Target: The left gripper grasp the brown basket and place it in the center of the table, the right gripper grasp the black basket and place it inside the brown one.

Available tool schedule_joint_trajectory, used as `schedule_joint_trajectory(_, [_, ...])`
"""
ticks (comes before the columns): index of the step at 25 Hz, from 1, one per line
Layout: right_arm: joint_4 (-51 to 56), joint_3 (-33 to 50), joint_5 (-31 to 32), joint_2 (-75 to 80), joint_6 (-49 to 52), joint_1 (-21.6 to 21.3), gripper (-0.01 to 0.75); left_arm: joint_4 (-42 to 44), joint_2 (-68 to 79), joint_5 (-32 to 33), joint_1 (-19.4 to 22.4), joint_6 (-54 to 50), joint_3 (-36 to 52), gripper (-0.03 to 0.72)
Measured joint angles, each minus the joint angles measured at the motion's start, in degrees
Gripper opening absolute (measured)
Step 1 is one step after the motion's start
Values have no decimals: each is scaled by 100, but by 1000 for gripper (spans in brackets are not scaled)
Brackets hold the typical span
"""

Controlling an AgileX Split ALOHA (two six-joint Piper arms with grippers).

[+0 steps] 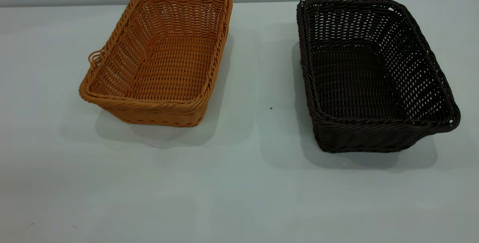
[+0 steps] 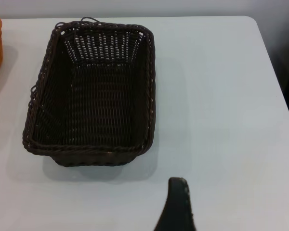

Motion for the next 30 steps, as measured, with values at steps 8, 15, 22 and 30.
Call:
schedule_joint_trajectory(8, [0, 0, 0, 0, 0, 0, 538, 0, 0, 0, 0, 0, 0, 576])
schedule_joint_trajectory(15, [0, 0, -32, 0, -6, 0, 538, 0, 0, 0, 0, -16, 0, 576])
schedule_joint_trajectory(22, [-26, 0, -32, 0, -11, 0, 538, 0, 0, 0, 0, -16, 0, 576])
schedule_joint_trajectory(30, [692, -197, -680, 1417, -538, 0, 538, 0, 1269, -129, 0, -281, -173, 576])
